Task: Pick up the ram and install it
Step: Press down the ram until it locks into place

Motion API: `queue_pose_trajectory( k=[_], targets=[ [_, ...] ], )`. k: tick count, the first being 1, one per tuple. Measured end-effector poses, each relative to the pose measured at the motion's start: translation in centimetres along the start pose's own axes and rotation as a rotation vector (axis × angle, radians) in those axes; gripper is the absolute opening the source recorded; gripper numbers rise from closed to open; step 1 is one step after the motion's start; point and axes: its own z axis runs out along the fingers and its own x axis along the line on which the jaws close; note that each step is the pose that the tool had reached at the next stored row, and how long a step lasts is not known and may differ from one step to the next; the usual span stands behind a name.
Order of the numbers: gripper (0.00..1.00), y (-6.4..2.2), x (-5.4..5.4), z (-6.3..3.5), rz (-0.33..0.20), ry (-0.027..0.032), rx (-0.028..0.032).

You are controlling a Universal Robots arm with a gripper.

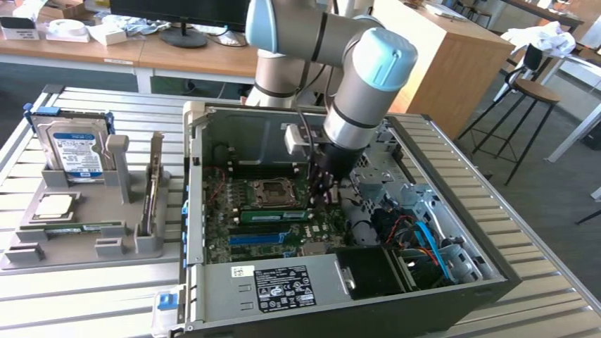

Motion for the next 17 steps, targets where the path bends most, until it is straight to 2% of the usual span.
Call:
queue_pose_trajectory(
  k=[10,17],
  targets=[
    [0.10,0.10,-0.1,-1.84,0.000,0.0000,-0.0001],
    [0.10,0.10,-0.2,-1.96,0.000,0.0000,-0.0001]
  ],
)
